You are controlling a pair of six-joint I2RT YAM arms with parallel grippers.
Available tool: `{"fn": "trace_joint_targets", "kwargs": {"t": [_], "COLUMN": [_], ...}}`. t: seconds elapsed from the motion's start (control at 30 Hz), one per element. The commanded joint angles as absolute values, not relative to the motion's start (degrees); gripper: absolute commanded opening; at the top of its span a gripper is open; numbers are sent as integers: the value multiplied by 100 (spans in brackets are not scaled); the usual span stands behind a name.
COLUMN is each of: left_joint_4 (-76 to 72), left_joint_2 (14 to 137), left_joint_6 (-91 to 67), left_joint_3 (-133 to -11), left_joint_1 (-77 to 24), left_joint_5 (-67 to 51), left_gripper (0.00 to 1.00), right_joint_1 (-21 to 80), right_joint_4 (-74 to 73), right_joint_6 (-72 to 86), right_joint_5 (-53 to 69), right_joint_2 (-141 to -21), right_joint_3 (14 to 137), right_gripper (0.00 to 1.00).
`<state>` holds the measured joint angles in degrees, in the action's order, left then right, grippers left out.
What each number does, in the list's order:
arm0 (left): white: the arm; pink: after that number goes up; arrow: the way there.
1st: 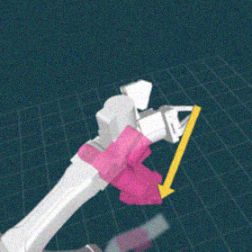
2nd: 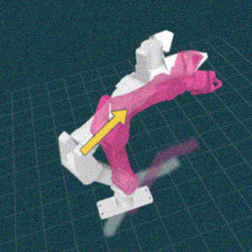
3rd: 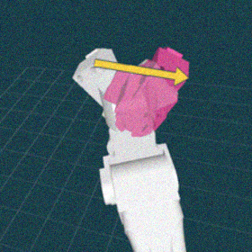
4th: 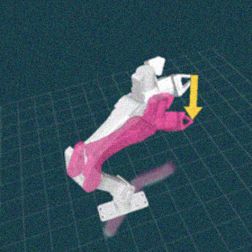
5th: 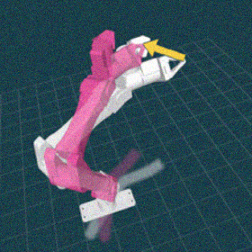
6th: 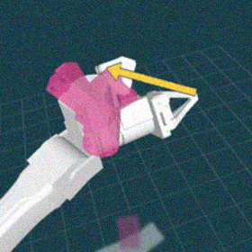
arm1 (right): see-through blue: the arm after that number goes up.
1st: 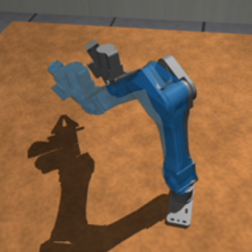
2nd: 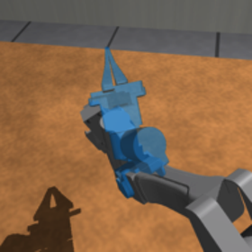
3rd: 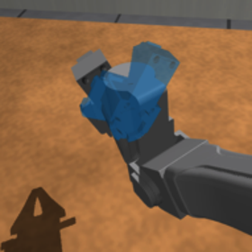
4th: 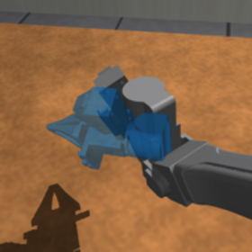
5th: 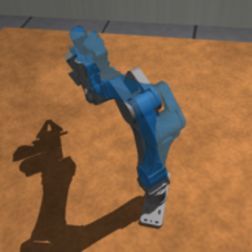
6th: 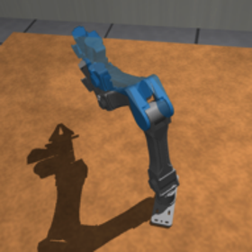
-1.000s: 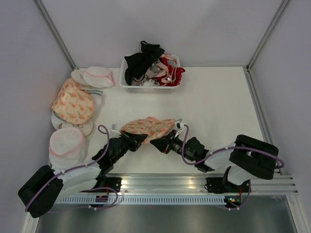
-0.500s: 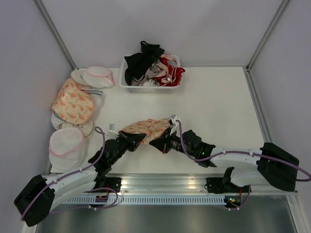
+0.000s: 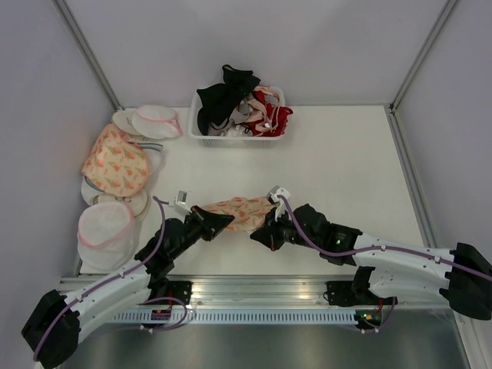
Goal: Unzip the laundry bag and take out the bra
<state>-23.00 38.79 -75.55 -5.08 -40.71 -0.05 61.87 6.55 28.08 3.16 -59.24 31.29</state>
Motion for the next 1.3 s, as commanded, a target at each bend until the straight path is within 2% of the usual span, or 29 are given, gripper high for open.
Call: {"fn": "trace_joint_targets", "kwargs": {"t": [0.0, 0.3, 0.5, 0.53, 0.57, 0.6, 0.67, 0.73, 1.0, 1.27], "left_joint_4": [-1318, -1231, -1371, -1397, -1467, -1529, -1634, -1766, -1846, -1977], "left_joint_2": [4104, 4140, 4052, 4043, 4017, 4017, 4051, 4087, 4157, 4131], "left_joint_6": [-6610, -6416, -6749, -6820, -6881, -7012, -7171, -7356, -7708, -7848], "left_joint_3": [-334, -360, -404, -404, -387, -361, -369, -369, -387, -290], "left_joint_1": [-3542, -3384, -3375, -3375, -3366, -3366, -3375, -3375, -3384, -3393], "left_joint_5": [1283, 1257, 941, 914, 888, 827, 765, 668, 580, 440], "left_gripper": [2, 2, 2, 2, 2, 2, 2, 2, 2, 2], "right_joint_1": [6108, 6108, 6108, 6108, 6108, 6117, 6126, 6178, 6801, 7145], "right_joint_4": [-342, -1090, -520, -110, 199, 481, 1333, 1941, 3389, 3788], "right_joint_6": [2549, 2426, 2715, 2890, 3022, 3128, 3522, 3664, 4060, 4491], "right_joint_5": [-95, -632, -195, -19, 226, 376, 536, 493, -307, -799], "right_joint_2": [-5467, -4984, -5001, -5088, -5272, -5387, -5789, -6089, -7514, -8235], "right_joint_3": [3304, 3463, 3148, 3077, 2980, 2788, 2585, 2435, 2698, 2927], "right_gripper": [1, 0, 0, 4, 27, 41, 58, 66, 67, 64]}}
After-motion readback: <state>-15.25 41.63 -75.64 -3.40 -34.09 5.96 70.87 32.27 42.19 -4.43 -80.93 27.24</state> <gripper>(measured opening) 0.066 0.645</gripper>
